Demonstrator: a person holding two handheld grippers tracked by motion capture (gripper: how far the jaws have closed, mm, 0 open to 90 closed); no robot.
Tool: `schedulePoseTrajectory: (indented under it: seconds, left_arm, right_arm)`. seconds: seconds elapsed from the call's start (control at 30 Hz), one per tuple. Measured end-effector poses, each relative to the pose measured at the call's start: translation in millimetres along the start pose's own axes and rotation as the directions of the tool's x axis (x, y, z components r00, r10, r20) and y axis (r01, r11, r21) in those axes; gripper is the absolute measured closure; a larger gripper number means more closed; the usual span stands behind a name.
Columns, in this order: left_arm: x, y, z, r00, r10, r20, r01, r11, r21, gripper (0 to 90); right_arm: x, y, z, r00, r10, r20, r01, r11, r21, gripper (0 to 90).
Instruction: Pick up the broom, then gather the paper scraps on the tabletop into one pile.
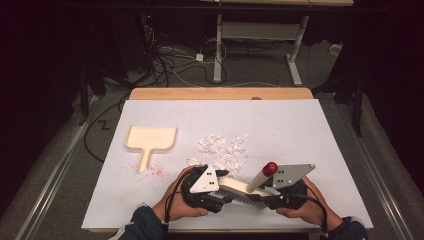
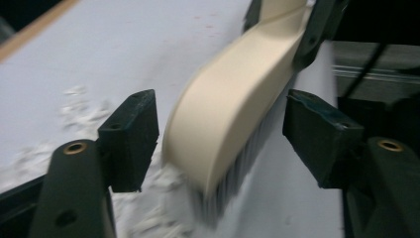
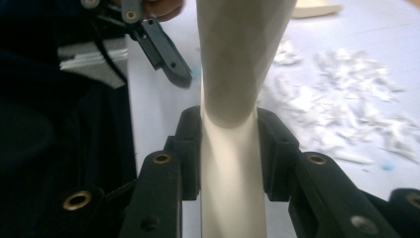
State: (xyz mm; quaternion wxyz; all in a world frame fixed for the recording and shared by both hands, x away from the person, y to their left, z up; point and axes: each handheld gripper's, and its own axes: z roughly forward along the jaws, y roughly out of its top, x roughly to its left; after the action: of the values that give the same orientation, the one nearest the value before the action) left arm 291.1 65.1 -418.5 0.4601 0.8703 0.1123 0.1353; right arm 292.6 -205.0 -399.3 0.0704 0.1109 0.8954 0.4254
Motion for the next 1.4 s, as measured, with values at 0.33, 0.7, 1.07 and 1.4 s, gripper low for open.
schedulePoseTrajectory:
  seconds: [0.33,0.7,1.07,1.4]
  left_arm:
    - [12.8,-36.9,-43.2,0.97,-0.036,-0.24,0.036,0.9993,-0.005,16.3]
    - [19.0,-104.7,-87.6,0.8996,-0.109,-0.423,0.158,0.9839,0.083,16.3]
    - [8.2,-130.3,-93.0,0.8808,-0.144,-0.451,0.207,0.974,0.092,16.3]
    - [8.2,-130.3,-89.1,0.8821,-0.133,-0.452,0.206,0.9714,0.117,16.3]
  right_arm:
    - [-24.2,-2.4,-26.0,0.9782,0.136,0.156,-0.128,0.99,-0.06,68.0]
    - [-43.5,-14.0,-45.3,0.9286,0.183,0.323,-0.173,0.983,-0.059,68.0]
    - [-61.1,-24.6,-56.8,0.8633,0.198,0.464,-0.199,0.979,-0.047,68.0]
    - [-88.2,-39.6,-64.1,0.8043,0.269,0.53,-0.265,0.961,-0.085,68.0]
